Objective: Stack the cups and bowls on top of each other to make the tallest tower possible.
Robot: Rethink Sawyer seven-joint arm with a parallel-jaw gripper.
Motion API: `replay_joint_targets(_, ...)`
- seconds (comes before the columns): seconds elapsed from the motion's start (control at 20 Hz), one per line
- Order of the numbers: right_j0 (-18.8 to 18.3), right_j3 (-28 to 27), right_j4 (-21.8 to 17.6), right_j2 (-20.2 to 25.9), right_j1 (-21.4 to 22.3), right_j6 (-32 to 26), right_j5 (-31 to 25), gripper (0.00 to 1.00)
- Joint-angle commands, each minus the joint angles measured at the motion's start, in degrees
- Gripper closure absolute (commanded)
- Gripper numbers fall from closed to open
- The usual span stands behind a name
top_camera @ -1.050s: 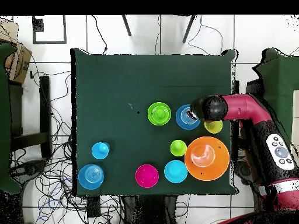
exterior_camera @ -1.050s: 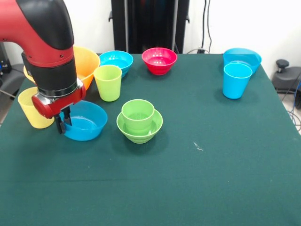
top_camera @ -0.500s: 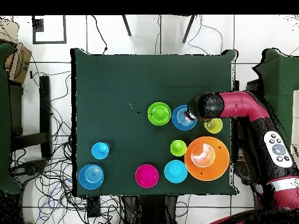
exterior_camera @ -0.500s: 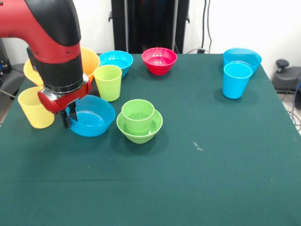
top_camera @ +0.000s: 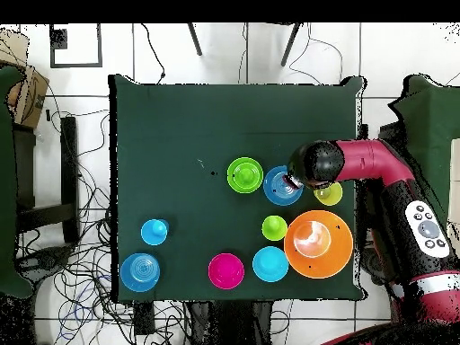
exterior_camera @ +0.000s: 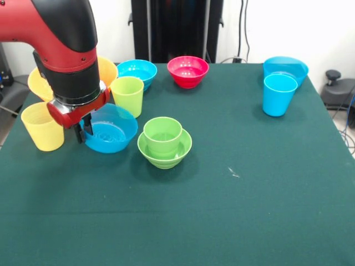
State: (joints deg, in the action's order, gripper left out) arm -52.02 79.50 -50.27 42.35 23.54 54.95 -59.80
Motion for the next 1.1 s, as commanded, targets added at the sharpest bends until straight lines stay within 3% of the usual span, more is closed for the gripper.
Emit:
replay_joint_targets(0.05,1.6,-1.0,0.5,-3.1,-0.3,-11.7,-6.0,1.0)
replay_joint_targets(0.35,1.0,-1.0,0.9,-2.6,-0.6,-12.0,-7.1,1.0)
replay_joint_targets(1.1,1.8,-1.3,7.4,-2.0,-1.2,-10.1,-15.6,1.0)
